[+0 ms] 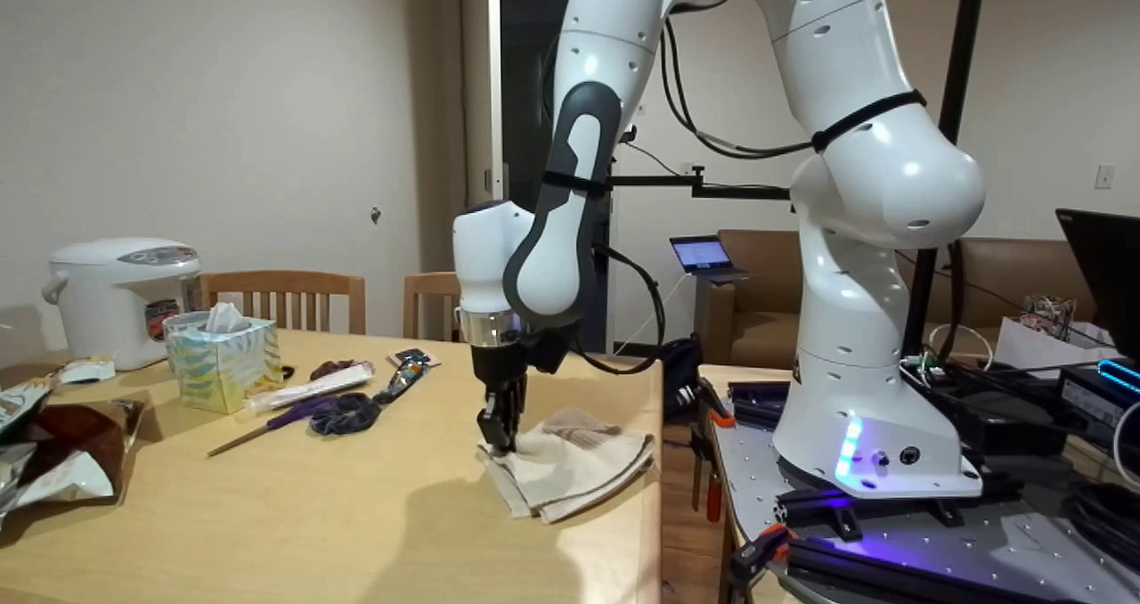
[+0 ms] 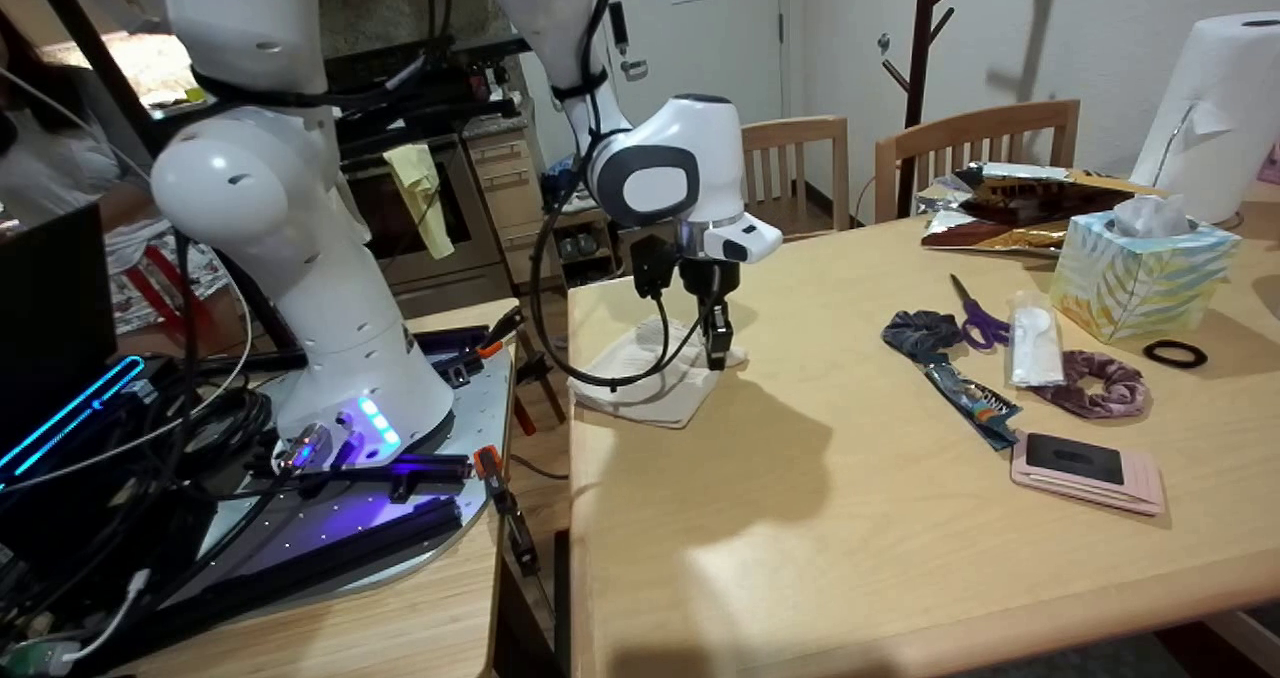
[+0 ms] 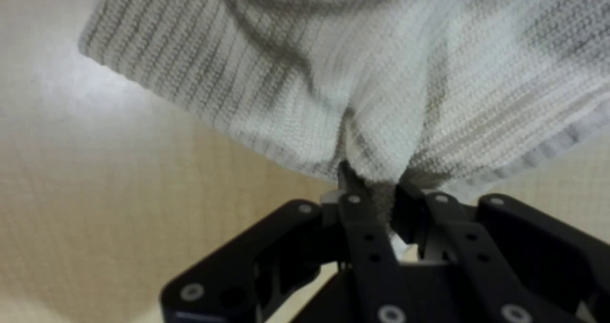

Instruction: Move the plastic spoon forward then wipe the table with the cloth.

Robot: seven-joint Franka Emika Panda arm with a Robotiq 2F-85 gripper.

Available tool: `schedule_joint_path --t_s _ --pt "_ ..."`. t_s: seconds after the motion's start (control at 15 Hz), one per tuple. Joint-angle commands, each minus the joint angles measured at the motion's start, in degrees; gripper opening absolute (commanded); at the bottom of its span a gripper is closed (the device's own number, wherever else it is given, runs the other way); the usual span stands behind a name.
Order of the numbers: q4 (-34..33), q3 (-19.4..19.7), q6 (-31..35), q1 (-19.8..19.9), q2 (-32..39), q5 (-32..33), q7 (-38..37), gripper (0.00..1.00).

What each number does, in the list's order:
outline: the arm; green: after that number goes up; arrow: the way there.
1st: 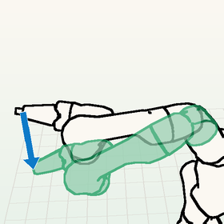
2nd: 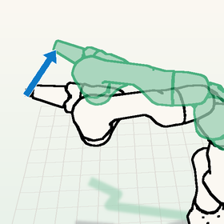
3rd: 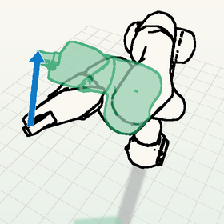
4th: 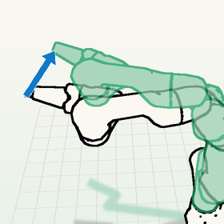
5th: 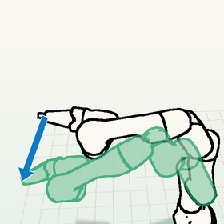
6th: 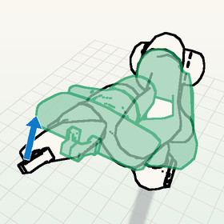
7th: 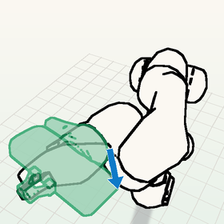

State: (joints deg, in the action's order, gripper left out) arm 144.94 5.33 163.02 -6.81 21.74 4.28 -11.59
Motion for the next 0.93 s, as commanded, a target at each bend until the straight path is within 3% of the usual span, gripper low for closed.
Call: schedule_joint_path --t_s 0.0,0.53,0.87 --pt "4.4 -0.4 2.0 0.1 0.2 -1.3 -1.4 0.04" --pt "1.7 1.6 2.1 0.3 -1.0 1.3 0.5 0.04" --pt "-3.3 4.1 0.3 0.3 -1.6 4.3 2.2 0.04"
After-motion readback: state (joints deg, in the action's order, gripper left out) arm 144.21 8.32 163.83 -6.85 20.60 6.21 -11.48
